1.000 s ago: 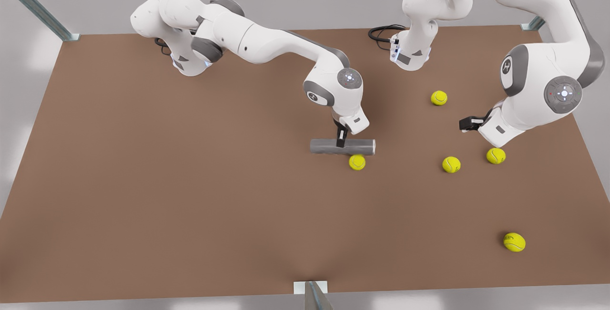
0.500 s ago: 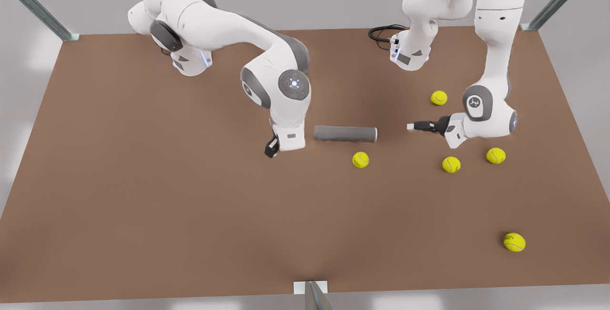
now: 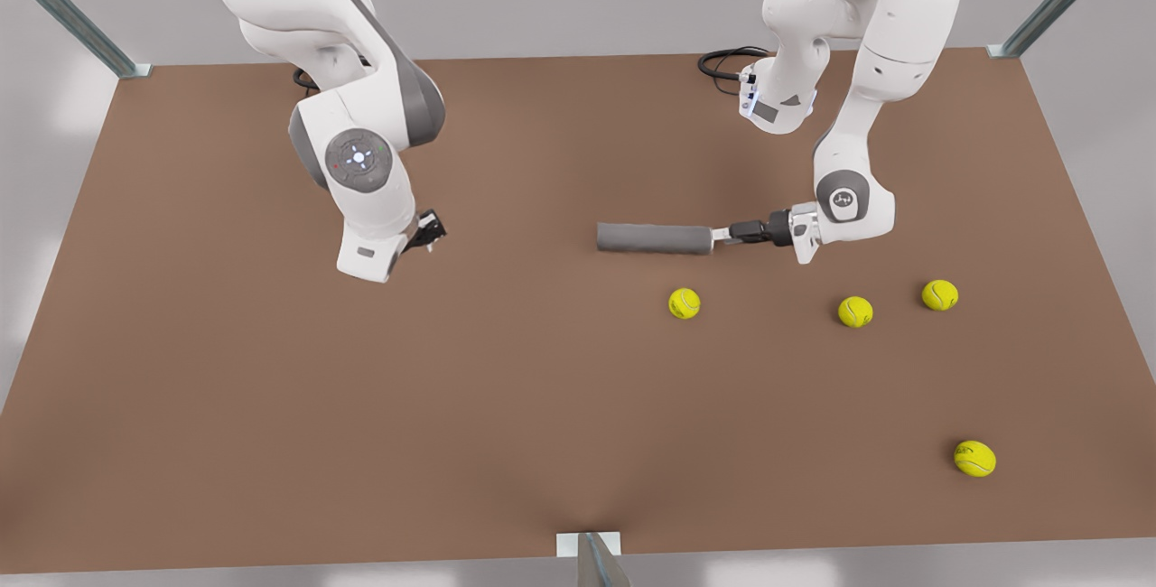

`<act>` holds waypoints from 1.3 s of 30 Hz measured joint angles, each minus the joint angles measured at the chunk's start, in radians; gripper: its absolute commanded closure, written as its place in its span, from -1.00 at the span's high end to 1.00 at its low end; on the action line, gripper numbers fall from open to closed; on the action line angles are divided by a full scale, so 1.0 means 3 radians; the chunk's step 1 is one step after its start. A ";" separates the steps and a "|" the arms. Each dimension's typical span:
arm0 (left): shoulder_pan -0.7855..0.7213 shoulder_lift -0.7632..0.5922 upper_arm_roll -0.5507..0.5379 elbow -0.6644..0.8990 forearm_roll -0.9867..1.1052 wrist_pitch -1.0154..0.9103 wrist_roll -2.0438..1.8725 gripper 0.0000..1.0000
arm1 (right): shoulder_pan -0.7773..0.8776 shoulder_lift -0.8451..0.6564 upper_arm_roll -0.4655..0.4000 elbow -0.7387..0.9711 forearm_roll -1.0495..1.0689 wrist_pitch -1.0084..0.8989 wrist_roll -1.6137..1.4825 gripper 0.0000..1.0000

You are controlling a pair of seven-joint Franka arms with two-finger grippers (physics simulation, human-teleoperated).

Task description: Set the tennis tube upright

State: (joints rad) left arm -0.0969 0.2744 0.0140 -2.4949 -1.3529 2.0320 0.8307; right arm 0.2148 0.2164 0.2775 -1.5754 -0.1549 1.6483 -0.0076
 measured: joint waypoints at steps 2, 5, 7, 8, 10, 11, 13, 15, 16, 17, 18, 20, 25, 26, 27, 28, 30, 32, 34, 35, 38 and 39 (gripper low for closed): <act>-0.0003 0.0082 0.0000 0.0002 -0.0033 0.0002 0.0101 1.00 | 0.0005 -0.0005 0.0000 0.0005 0.0000 -0.0012 0.0000 1.00; -0.0067 0.0083 -0.0001 -0.0001 -0.0059 -0.0001 0.0105 1.00 | -0.0008 -0.0005 0.0000 0.0010 -0.0005 -0.0008 0.0002 1.00; -0.0095 0.0073 -0.0005 -0.0003 -0.0067 -0.0003 0.0105 1.00 | -0.0022 -0.0005 0.0000 0.0010 -0.0005 -0.0008 0.0001 1.00; -0.0096 0.0072 -0.0010 -0.0003 -0.0069 -0.0007 0.0105 1.00 | -0.0031 -0.0010 0.0000 0.0010 -0.0005 -0.0017 0.0004 1.00; -0.0096 0.0072 -0.0046 -0.0001 -0.0073 -0.0019 0.0105 1.00 | -0.0292 -0.0021 0.0012 0.0008 0.0175 -0.0068 0.0042 1.00; -0.0096 0.0072 -0.0046 -0.0003 -0.0073 -0.0024 0.0109 1.00 | -0.0467 -0.0040 0.0015 0.0031 0.0282 -0.0069 0.0055 1.00; -0.0096 0.0077 -0.0046 -0.0003 -0.0067 -0.0024 0.0110 1.00 | -0.0778 -0.0031 0.0014 0.0305 0.0403 -0.0043 0.0085 1.00; -0.0096 0.0077 -0.0046 -0.0003 -0.0061 -0.0024 0.0118 1.00 | -0.0725 -0.0031 0.0017 0.0416 0.0184 -0.0076 0.0173 1.00; -0.0096 0.0082 -0.0046 -0.0006 -0.0057 -0.0024 0.0124 1.00 | -0.0686 -0.0030 0.0030 0.0469 0.0117 -0.0092 0.0252 1.00; -0.0098 0.0083 -0.0046 -0.0017 -0.0055 -0.0024 0.0125 1.00 | -0.0738 -0.0036 0.0021 0.0615 0.0139 -0.0250 0.0256 1.00; -0.0097 0.0083 -0.0046 -0.0023 -0.0053 -0.0024 0.0125 1.00 | -0.0816 -0.0035 0.0019 0.0745 0.0128 -0.0449 0.0295 1.00; -0.0101 0.0083 -0.0046 -0.0028 -0.0047 -0.0024 0.0125 1.00 | -0.0708 -0.0042 0.0040 0.0772 0.0117 -0.0553 0.0556 1.00; -0.0121 0.0102 -0.0068 -0.0026 -0.0035 -0.0020 0.0120 1.00 | -0.0664 -0.0048 0.0031 0.0782 0.0009 -0.0655 0.0578 1.00; -0.0128 0.0103 -0.0072 -0.0028 -0.0034 -0.0019 0.0120 1.00 | -0.0665 -0.0051 0.0035 0.0782 0.0010 -0.0667 0.0578 1.00; -0.0143 0.0103 -0.0072 -0.0028 -0.0033 -0.0019 0.0123 1.00 | -0.0664 -0.0046 0.0036 0.0782 0.0005 -0.0667 0.0582 1.00; -0.0142 0.0103 -0.0072 -0.0028 -0.0033 -0.0019 0.0120 1.00 | -0.0664 -0.0046 0.0033 0.0782 0.0005 -0.0667 0.0583 1.00; -0.0142 0.0107 -0.0072 -0.0024 -0.0032 -0.0019 0.0120 1.00 | -0.0664 -0.0046 0.0036 0.0782 0.0036 -0.0698 0.0587 1.00; -0.0143 0.0148 -0.0107 -0.0023 -0.0032 -0.0019 0.0120 1.00 | -0.0673 -0.0032 0.0031 0.0782 0.0016 -0.0698 0.0588 1.00; -0.0141 0.0178 -0.0142 -0.0023 -0.0032 -0.0014 0.0120 1.00 | -0.0702 0.0044 0.0026 0.0773 0.0011 -0.0679 0.0591 1.00; -0.0143 0.0180 -0.0157 -0.0023 -0.0032 -0.0014 0.0120 1.00 | -0.0748 0.0145 -0.0001 0.0776 -0.0007 -0.0691 0.0586 1.00; -0.0143 0.0195 -0.0204 -0.0023 -0.0035 -0.0019 0.0155 1.00 | -0.1006 0.0153 -0.0005 0.0782 -0.0220 -0.0688 0.0590 1.00; -0.0142 0.0195 -0.0205 -0.0023 -0.0035 -0.0019 0.0157 1.00 | -0.1078 0.0152 -0.0004 0.0782 -0.0214 -0.0688 0.0584 1.00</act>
State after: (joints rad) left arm -0.1396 0.3329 -0.0475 -2.5019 -1.3635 2.0264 0.8778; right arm -0.1085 0.2622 0.2763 -1.3407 -0.2190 1.4419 0.1676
